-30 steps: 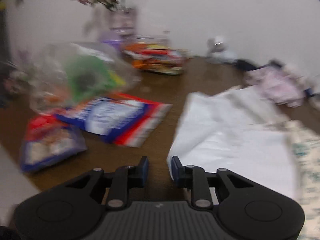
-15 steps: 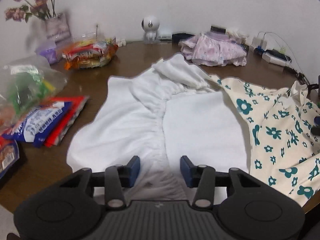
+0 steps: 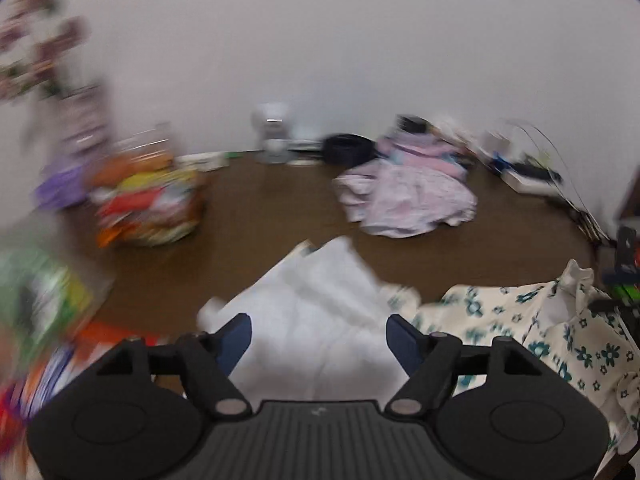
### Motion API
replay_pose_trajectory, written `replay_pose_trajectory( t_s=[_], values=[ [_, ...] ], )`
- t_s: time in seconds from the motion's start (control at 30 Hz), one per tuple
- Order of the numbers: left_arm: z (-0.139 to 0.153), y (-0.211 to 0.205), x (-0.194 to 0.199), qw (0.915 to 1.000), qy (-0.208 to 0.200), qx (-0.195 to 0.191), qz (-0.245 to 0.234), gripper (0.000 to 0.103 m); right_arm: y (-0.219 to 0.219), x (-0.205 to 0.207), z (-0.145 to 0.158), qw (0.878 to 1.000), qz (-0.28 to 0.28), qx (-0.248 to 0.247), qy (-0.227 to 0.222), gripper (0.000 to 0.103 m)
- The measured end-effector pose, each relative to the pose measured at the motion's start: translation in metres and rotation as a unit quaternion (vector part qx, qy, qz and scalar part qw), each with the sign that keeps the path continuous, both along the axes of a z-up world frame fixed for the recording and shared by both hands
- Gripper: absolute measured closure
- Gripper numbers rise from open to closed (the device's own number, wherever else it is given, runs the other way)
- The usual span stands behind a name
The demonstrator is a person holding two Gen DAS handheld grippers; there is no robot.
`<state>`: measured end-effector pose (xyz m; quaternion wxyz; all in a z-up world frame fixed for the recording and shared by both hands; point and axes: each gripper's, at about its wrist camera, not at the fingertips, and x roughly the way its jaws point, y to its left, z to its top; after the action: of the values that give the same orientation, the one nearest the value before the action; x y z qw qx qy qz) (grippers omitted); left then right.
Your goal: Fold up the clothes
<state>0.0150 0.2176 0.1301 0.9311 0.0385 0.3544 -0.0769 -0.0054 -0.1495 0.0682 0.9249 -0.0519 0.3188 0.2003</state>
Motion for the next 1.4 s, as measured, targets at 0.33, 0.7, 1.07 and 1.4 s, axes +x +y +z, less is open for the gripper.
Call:
replay_pose_trajectory(
  t_s=[0.33,0.7,1.07,1.4],
  values=[
    [-0.054,-0.049,0.136,0.9945,0.102,0.003,-0.024,0.037,-0.001,0.075,-0.02,0.996,-0.073,-0.031,0.049,0.054],
    [-0.064,0.044,0.088,0.9661,-0.014,-0.223,0.13,0.103,-0.02,0.055,-0.016,0.996,-0.09,0.014,-0.019,0.102],
    [-0.045,-0.075,0.138,0.9946,0.099,0.025,-0.013,0.064,0.003,0.027,-0.01,0.999,-0.02,0.042,0.016,0.095],
    [-0.075,-0.025,0.126,0.9923,0.107,0.021,0.059,0.094,0.038,0.014,-0.044,0.997,0.037,0.024,0.069,0.094]
  ],
)
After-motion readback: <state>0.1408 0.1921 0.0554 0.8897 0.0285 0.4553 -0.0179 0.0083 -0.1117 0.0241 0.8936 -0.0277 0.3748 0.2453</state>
